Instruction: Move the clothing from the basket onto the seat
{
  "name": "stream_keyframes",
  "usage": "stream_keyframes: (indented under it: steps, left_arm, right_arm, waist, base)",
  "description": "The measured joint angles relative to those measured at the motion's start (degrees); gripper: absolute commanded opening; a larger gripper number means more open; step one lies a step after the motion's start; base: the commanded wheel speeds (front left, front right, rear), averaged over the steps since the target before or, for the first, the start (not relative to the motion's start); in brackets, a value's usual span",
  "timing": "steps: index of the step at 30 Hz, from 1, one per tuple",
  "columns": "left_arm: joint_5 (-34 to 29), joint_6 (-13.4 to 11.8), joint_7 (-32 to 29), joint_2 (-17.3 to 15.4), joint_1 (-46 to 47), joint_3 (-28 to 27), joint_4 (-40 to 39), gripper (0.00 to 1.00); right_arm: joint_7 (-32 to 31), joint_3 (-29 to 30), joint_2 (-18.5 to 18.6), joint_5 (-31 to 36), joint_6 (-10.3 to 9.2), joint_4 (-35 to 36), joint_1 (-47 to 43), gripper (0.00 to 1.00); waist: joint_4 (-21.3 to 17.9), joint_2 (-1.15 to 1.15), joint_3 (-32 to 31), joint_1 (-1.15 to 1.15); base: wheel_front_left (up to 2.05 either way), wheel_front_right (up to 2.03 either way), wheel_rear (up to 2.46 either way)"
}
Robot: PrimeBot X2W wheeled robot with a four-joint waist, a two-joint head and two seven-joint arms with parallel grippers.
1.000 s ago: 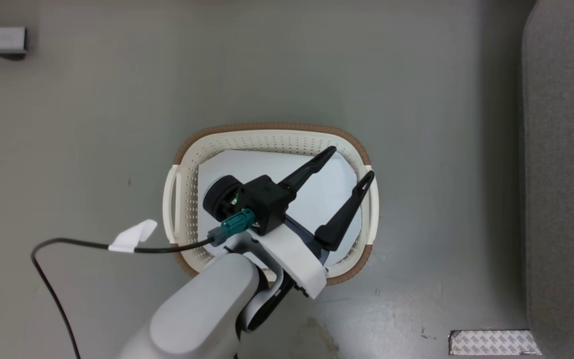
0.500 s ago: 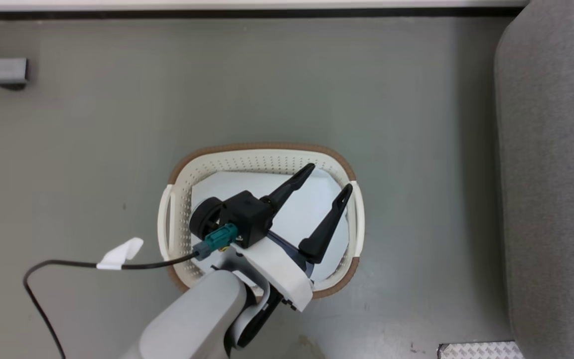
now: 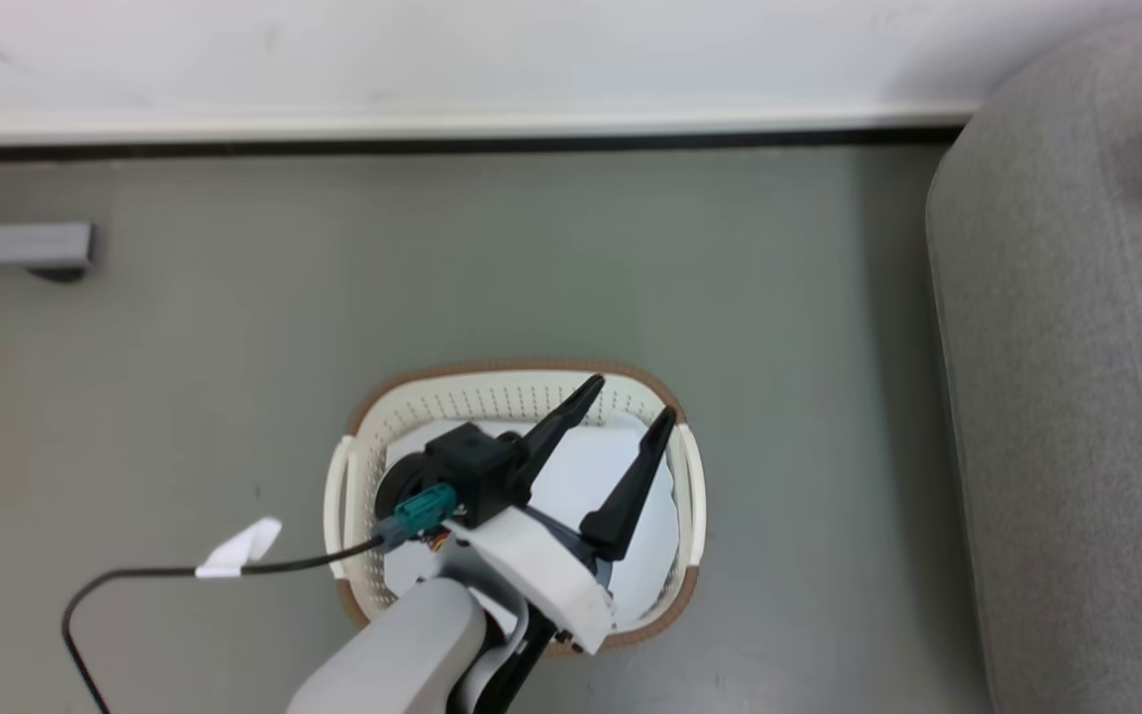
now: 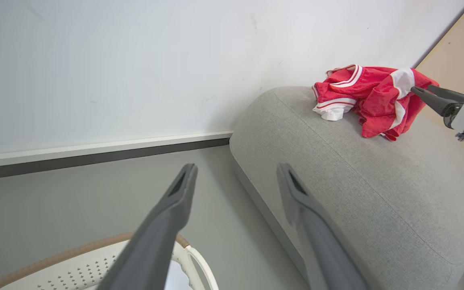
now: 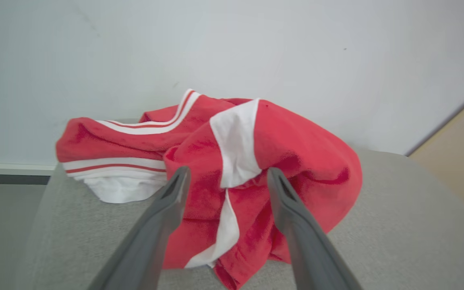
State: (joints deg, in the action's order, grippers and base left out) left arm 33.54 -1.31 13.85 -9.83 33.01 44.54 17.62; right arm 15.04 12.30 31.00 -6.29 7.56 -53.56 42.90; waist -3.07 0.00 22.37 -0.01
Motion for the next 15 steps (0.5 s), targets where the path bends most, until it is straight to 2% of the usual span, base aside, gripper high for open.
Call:
stream_keyframes:
  steps: [4,9,15]
  left_arm:
    - [0.4,-0.2,0.8,0.1,-2.2,-1.8,1.4,1.0]
    - [0.8,-0.3,1.2,-0.4,-6.1,-4.6,2.5,1.0]
    - [-0.3,-0.8,1.3,-1.8,-11.1,-10.2,1.8,1.0]
  right_arm:
    - [0.0,1.8,-1.9,0.4,0.0,10.1,-8.9,1.0]
    - [0.1,3.3,-6.3,1.5,0.0,22.8,-19.2,1.0]
    - [0.1,1.4,-10.5,1.7,0.0,32.8,-28.0,1.0]
  waist:
    - [0.6,0.0,-3.3,0.0]
    - [1.7,0.0,-7.6,-0.01]
    - [2.9,0.0,-12.5,-0.01]
  base:
    - [0.0,0.0,0.0]
    - [0.0,0.0,0.0]
    - [0.0,0.0,0.0]
